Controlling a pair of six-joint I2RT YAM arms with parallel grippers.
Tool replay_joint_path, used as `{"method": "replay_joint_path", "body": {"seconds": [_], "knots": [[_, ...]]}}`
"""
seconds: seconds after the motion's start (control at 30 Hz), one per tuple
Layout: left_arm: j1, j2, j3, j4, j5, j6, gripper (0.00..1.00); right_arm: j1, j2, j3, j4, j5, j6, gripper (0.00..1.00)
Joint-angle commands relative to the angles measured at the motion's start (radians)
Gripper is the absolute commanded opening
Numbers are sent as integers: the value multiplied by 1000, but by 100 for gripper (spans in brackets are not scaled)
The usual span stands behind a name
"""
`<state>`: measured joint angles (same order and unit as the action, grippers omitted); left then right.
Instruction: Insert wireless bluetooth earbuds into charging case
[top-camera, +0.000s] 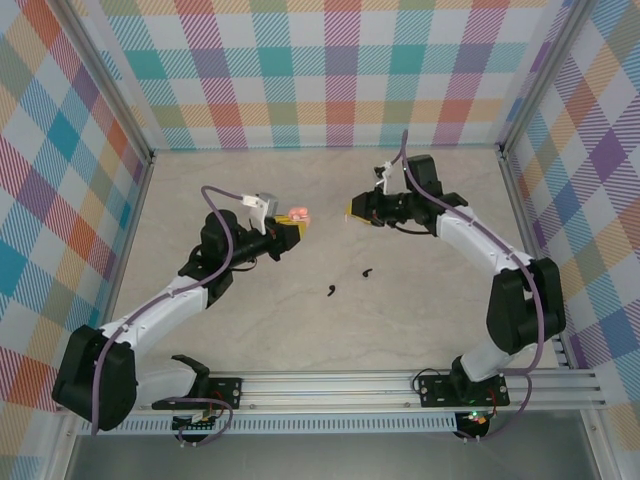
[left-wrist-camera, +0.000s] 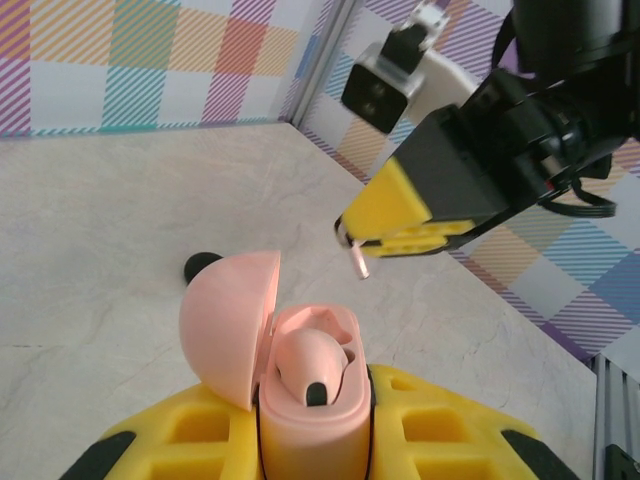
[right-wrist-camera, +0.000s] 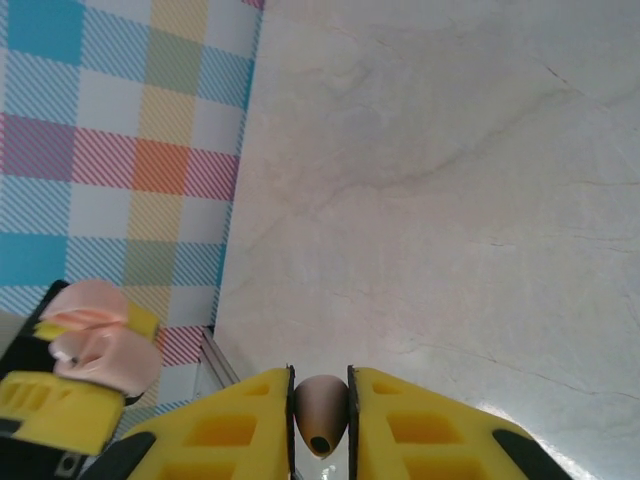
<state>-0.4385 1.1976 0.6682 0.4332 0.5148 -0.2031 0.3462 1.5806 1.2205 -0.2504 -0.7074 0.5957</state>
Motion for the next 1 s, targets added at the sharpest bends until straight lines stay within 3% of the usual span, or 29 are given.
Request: {"method": "replay_joint_path", "body": {"seconds": [0.0, 0.2, 0.43, 0.73, 0.97], "knots": [[-9, 19, -15, 120, 23, -32, 15, -6, -57, -7, 56, -54, 10, 21], [-26, 46, -15, 191, 57, -36, 15, -6, -112, -21, 108, -98, 19, 22], [-40, 99, -36, 384, 107, -79, 16, -2, -191, -39, 170, -105, 22, 22], [-84, 114, -65, 513, 93, -24, 15, 62, -265, -32, 180, -23, -33, 23], [-103, 118, -59, 521, 88, -10, 14, 118, -263, -12, 197, 17, -41, 23]]}}
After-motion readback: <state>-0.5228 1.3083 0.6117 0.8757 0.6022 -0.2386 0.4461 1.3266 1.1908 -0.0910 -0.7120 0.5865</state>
